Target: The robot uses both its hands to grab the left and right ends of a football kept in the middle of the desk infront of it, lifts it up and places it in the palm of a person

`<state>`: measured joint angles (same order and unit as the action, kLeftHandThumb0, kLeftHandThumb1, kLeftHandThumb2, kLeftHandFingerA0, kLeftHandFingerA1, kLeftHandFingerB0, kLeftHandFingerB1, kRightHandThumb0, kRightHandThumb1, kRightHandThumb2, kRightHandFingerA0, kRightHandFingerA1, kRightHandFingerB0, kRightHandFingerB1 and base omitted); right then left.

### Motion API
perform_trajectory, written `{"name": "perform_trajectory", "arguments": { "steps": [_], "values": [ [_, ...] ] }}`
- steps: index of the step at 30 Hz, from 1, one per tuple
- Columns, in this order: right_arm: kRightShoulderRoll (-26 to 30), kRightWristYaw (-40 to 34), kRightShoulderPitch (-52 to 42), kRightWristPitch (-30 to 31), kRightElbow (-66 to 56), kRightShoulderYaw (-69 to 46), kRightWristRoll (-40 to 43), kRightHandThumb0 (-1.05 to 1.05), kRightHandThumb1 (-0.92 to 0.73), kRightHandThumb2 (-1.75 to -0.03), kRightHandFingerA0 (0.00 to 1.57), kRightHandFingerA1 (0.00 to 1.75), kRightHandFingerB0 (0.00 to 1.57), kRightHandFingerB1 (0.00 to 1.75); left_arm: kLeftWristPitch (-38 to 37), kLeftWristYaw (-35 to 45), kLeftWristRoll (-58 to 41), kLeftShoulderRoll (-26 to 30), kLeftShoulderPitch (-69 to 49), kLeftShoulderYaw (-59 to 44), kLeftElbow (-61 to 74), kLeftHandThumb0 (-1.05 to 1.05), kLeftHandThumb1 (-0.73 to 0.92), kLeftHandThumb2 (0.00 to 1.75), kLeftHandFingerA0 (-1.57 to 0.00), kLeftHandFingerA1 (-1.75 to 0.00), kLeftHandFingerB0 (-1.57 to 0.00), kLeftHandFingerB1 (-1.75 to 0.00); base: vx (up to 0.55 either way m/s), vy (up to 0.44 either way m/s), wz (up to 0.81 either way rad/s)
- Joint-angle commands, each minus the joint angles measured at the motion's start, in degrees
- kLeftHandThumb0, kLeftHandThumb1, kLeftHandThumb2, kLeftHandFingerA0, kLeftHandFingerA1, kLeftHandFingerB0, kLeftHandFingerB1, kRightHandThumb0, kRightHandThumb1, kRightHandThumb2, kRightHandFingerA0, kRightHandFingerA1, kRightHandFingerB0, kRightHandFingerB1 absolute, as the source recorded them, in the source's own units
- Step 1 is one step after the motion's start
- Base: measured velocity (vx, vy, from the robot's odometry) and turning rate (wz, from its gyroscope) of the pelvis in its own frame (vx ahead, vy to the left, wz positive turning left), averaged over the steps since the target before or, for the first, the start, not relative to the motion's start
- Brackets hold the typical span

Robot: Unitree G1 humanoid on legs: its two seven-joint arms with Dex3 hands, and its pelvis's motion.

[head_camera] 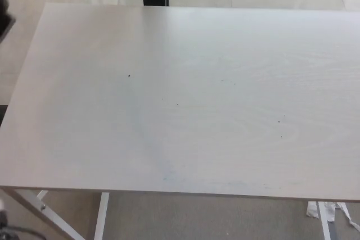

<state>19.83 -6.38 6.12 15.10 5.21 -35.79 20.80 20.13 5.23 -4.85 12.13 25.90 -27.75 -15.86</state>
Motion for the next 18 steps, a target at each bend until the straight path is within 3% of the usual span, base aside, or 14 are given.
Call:
{"name": "perform_trajectory", "arguments": {
  "steps": [1,3,4,6,7,8,9,10,13,14,15,16,17,18],
  "values": [
    [-20.84,13.46,-42.43,-28.15,-19.11,-31.30,11.37,-0.70,-0.64,-0.99,1.04,1.10,0.25,0.46,-24.39,22.63,-25.90,-8.65,-58.71,-46.19,20.31,-0.83,0.89,0.67,-0.36,-0.51,-0.19,-0.35,0.00,0.000,0.00],
    [-21.02,13.62,-43.28,-28.71,-17.14,-31.32,11.32,-0.70,-0.64,-0.99,1.04,1.10,0.25,0.46,-25.34,22.72,-26.19,-8.40,-59.51,-46.40,18.09,-0.83,0.89,0.67,-0.36,-0.51,-0.19,-0.35,0.00,0.000,0.00],
    [-20.56,14.64,-43.72,-30.90,-13.52,-31.32,10.79,-0.68,-0.77,-0.64,0.73,0.76,0.31,0.31,-26.58,23.10,-26.56,-7.52,-59.87,-47.23,14.26,-0.81,0.88,0.66,-0.39,-0.54,-0.23,-0.38,0.00,0.000,0.00],
    [-18.99,15.46,-44.73,-33.54,-7.16,-31.17,9.26,-0.69,-0.77,-0.64,0.45,0.39,0.26,0.29,-27.46,21.56,-26.17,-5.91,-60.32,-48.28,8.78,-0.80,0.86,0.66,-0.50,-0.53,-0.32,-0.43,0.00,0.000,0.00],
    [-17.95,16.72,-44.72,-35.21,-1.86,-31.63,9.55,-0.65,-0.73,-0.62,0.32,0.37,0.30,0.31,-28.22,20.51,-25.52,-3.46,-60.69,-49.48,2.67,-0.76,0.70,1.04,-0.42,-0.59,-0.27,-0.54,0.00,0.000,0.00],
    [-16.35,18.29,-43.75,-36.61,4.71,-32.62,11.21,-0.66,-0.70,-0.61,0.29,0.34,0.31,0.32,-29.36,19.38,-24.59,-0.34,-61.35,-50.49,-4.32,-0.69,0.88,0.66,-0.42,-0.49,-0.28,-0.43,0.00,0.000,0.00],
    [-14.20,18.03,-42.67,-37.76,10.07,-33.08,11.09,-0.66,-0.69,-0.61,0.29,0.35,0.31,0.31,-29.75,17.79,-23.81,1.02,-61.56,-50.81,-7.43,-0.67,0.88,0.66,-0.38,-0.46,-0.26,-0.41,0.00,0.000,0.00],
    [-10.02,13.70,-41.67,-39.54,19.80,-32.45,7.70,-0.73,-0.71,-0.62,0.33,0.34,0.28,0.30,-30.17,14.76,-23.05,4.38,-61.78,-51.81,-14.26,-0.65,0.70,0.99,-0.27,-0.54,-0.14,-0.46,0.00,0.000,0.00],
    [-7.46,10.75,-41.38,-40.28,24.48,-31.41,5.27,-0.74,-0.75,-0.63,0.17,0.37,0.19,0.27,-30.24,12.56,-22.73,5.30,-61.94,-52.57,-15.99,-0.67,0.70,1.00,-0.20,-0.54,-0.07,-0.43,0.00,0.000,0.00],
    [-9.33,6.88,-41.82,-38.39,20.05,-30.94,3.38,-0.76,-0.77,-0.63,0.16,0.39,0.22,0.29,-28.83,11.60,-22.12,3.61,-62.55,-52.43,-11.96,-0.64,0.90,0.66,-0.21,-0.51,-0.10,-0.33,0.00,0.000,0.00],
    [-10.42,5.78,-42.01,-37.02,17.30,-30.89,3.22,-0.70,-0.60,-0.93,0.03,0.43,0.08,0.41,-28.18,11.23,-21.72,2.87,-62.87,-52.10,-10.50,-0.61,0.90,0.66,-0.22,-0.50,-0.10,-0.32,0.00,0.000,0.00],
    [-11.15,5.71,-41.89,-33.69,14.69,-30.83,4.37,-0.65,-0.79,-0.67,0.06,0.37,0.15,0.26,-28.04,10.87,-21.13,2.72,-62.66,-51.42,-10.81,-0.66,0.72,1.02,-0.18,-0.57,-0.03,-0.39,0.00,0.000,0.00],
    [-11.28,4.45,-42.06,-28.38,12.10,-30.15,4.54,-0.73,-0.62,-1.00,0.01,0.48,0.07,0.28,-27.58,10.67,-20.35,3.18,-61.92,-50.25,-12.56,-0.66,0.90,0.68,-0.16,-0.53,-0.08,-0.27,0.00,0.000,0.00],
    [-10.20,2.27,-41.78,-17.69,8.42,-29.73,6.56,-0.71,-0.78,-0.65,0.46,1.08,0.01,0.20,-25.60,10.93,-18.43,5.14,-60.23,-47.15,-17.33,-0.77,0.66,0.99,-0.11,-0.56,-0.06,-0.29,0.00,0.000,0.00]
  ]
}}
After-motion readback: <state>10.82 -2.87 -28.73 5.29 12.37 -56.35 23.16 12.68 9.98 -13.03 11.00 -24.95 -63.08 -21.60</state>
